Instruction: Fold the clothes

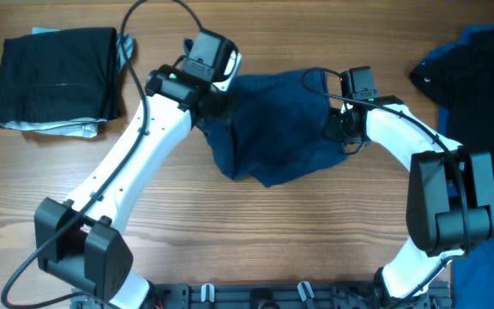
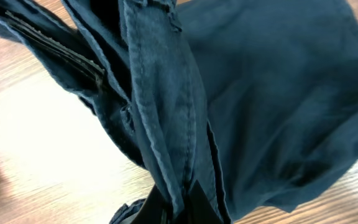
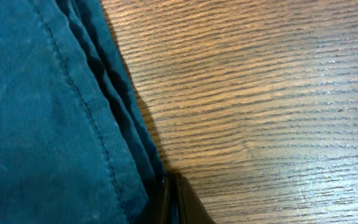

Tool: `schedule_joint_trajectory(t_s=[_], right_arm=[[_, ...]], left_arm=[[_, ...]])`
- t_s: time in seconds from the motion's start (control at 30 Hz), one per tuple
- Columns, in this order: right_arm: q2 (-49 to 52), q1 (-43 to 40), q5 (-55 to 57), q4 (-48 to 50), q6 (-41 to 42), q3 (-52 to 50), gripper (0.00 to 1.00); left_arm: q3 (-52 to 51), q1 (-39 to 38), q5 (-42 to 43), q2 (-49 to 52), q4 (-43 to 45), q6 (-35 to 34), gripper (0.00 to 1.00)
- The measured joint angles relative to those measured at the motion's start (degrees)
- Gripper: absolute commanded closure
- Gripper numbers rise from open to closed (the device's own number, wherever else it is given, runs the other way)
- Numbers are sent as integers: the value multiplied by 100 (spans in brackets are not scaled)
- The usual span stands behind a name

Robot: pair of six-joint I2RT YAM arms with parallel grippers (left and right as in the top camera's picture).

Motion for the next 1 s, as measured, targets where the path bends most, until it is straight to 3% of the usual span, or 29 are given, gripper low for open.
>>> schedule_joint_trajectory(t_s=[0.2, 0.5, 0.8, 1.0], right_arm=[[-7, -70, -483, 68, 131, -42, 96], [-214, -70, -1156, 533, 601, -507, 96], [-203, -208, -752, -636, 466, -144, 96], [-835, -640, -573, -769, -271, -133, 96]], left_arm=[[0, -483, 0, 0, 234, 9, 96], [2, -509, 308, 0, 822, 7, 96], [2, -844, 544, 337, 1073, 7, 96], [2, -907, 754, 570, 1362, 2, 96]])
